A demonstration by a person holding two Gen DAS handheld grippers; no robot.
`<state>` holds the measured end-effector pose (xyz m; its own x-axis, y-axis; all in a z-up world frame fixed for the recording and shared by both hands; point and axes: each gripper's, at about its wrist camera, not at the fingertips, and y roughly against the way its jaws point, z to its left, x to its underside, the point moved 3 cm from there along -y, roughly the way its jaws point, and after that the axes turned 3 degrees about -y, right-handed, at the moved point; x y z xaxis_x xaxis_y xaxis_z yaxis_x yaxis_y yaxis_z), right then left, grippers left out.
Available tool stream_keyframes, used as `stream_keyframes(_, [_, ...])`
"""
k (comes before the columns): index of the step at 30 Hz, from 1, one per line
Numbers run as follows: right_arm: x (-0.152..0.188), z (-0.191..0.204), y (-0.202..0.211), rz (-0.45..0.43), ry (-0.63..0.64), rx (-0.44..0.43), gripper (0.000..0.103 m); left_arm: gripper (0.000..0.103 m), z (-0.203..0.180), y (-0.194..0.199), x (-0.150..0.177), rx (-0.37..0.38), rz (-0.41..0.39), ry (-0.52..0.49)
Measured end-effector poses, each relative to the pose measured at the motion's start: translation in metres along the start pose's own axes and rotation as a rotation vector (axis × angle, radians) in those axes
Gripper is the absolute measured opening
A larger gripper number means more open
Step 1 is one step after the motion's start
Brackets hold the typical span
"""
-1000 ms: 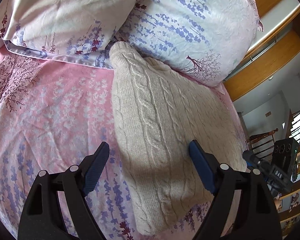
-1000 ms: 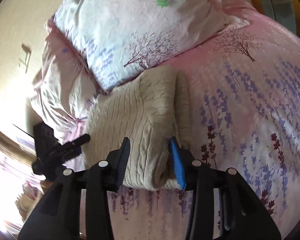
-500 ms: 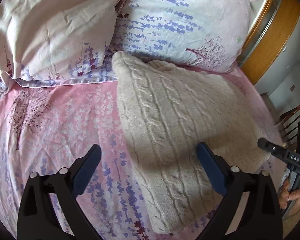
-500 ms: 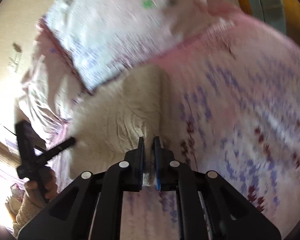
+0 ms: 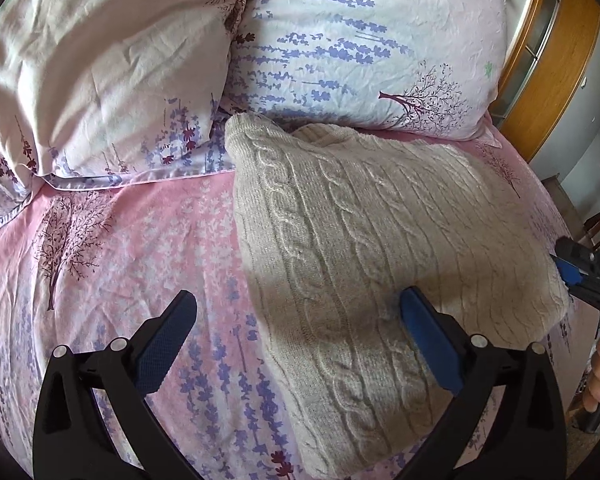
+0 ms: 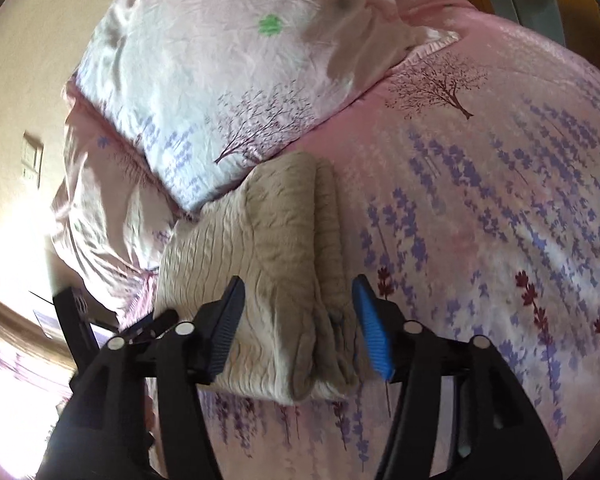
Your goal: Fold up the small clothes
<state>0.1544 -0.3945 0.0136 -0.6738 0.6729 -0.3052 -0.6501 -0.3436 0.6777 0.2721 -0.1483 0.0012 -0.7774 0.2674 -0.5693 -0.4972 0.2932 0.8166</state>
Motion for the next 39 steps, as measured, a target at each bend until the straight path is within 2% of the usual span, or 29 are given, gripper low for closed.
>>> stream_keyframes(5, [-0.012,0.0,-0.011,0.02,-0.018,-0.005,0.058,0.102,0.008,-0.002,-0.004,0.042,0.019,0.041])
stream_keyframes(11, [-0.022,-0.003,-0.033,0.073,-0.057,-0.015,0.068,0.102,0.022,-0.009,-0.014,0.126,0.036,0.131])
stream_keyframes(17, [-0.022,-0.006,-0.051,0.122,-0.069,-0.031,0.068,0.102,0.046,-0.023,-0.018,0.242,0.07,0.292])
stream_keyframes(22, [-0.025,-0.005,-0.053,0.111,-0.081,-0.063,0.068,0.098,0.055,-0.025,-0.02,0.268,0.047,0.328])
stream_keyframes(25, [-0.028,-0.004,-0.06,0.131,-0.09,-0.085,0.068,0.088,0.055,-0.027,-0.022,0.291,0.038,0.345])
stream_keyframes(27, [-0.028,0.0,-0.064,0.148,-0.074,-0.097,0.068,0.076,0.054,-0.028,-0.023,0.327,0.034,0.349])
stream_keyframes(28, [-0.026,0.0,-0.068,0.171,-0.076,-0.11,0.062,0.074,0.052,-0.029,-0.023,0.344,0.033,0.35])
stream_keyframes(31, [-0.024,0.002,-0.069,0.175,-0.059,-0.108,0.053,0.071,0.046,-0.033,-0.024,0.342,0.023,0.344])
stream_keyframes(34, [-0.022,-0.005,-0.07,0.203,-0.094,-0.162,0.042,0.065,0.048,-0.032,-0.021,0.381,0.021,0.37])
stream_keyframes(35, [-0.021,-0.007,-0.069,0.208,-0.1,-0.178,0.037,0.061,0.051,-0.028,-0.019,0.389,0.018,0.378])
stream_keyframes(36, [-0.02,-0.008,-0.069,0.21,-0.11,-0.193,0.035,0.054,0.054,-0.024,-0.017,0.392,0.013,0.38])
stream_keyframes(39, [-0.016,-0.003,-0.063,0.192,-0.101,-0.212,0.031,0.042,0.058,-0.012,-0.013,0.403,-0.011,0.365])
